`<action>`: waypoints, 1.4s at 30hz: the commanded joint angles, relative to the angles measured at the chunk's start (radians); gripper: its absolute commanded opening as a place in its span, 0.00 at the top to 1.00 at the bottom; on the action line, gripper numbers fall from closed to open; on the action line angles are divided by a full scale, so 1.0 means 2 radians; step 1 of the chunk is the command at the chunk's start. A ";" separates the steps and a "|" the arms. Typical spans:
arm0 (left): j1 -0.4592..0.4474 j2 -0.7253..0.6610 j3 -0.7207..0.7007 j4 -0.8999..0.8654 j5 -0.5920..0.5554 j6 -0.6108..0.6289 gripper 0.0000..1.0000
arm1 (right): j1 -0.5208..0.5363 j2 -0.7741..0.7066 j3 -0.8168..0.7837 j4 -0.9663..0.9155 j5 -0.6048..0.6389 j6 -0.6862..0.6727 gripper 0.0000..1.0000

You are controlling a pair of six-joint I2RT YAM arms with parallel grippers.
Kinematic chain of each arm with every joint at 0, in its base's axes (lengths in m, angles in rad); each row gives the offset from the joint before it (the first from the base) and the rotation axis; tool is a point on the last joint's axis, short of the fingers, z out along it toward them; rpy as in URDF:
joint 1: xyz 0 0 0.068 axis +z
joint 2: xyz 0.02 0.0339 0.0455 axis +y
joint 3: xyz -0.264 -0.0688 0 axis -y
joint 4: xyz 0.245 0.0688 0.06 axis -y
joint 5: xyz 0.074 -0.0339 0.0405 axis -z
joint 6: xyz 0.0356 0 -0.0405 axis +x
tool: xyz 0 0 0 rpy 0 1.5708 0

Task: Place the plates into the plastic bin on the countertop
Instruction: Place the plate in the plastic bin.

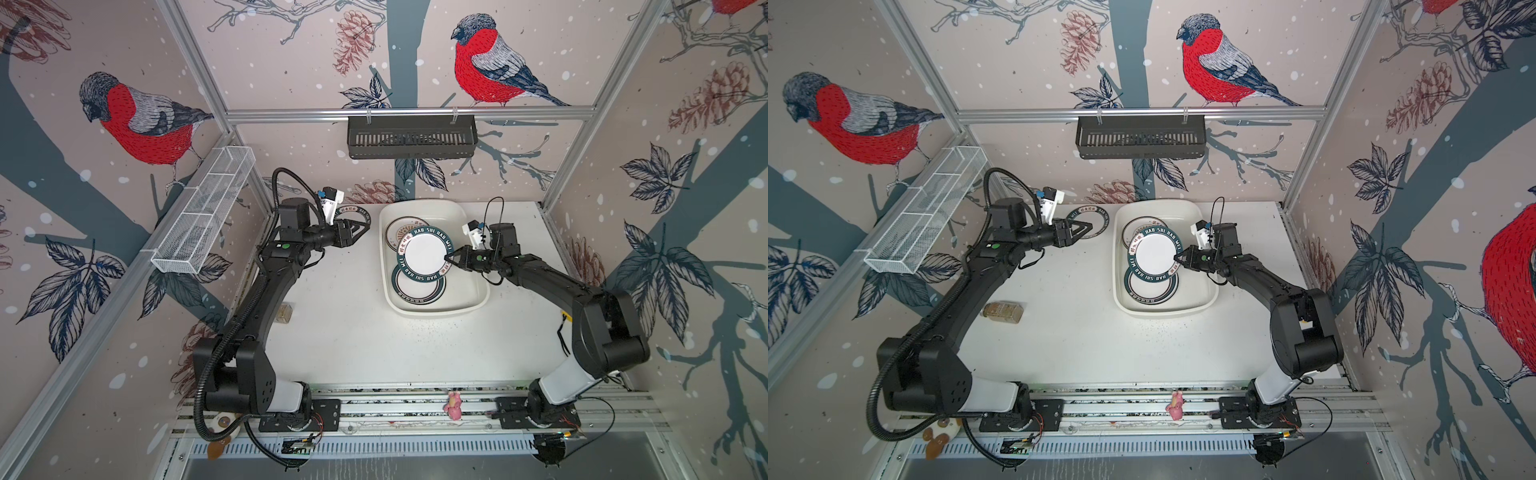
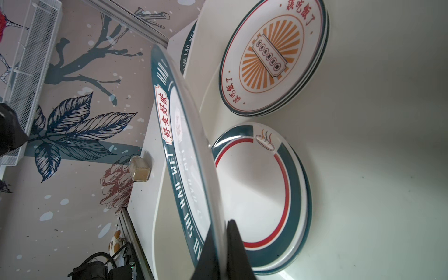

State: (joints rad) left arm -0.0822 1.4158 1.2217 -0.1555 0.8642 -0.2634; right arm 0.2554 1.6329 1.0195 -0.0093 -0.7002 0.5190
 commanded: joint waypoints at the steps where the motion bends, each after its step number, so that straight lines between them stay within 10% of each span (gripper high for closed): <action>1: 0.000 -0.003 -0.001 0.021 0.009 -0.003 0.48 | 0.001 0.013 0.014 -0.018 0.011 -0.013 0.93; 42: 0.001 0.002 -0.002 0.034 0.020 -0.012 0.48 | 0.024 0.107 0.085 -0.127 0.034 -0.043 0.88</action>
State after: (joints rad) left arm -0.0822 1.4162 1.2140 -0.1307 0.8841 -0.2886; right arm 0.3042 1.8435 1.1805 -0.2535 -0.6430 0.4458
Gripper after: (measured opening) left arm 0.520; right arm 0.123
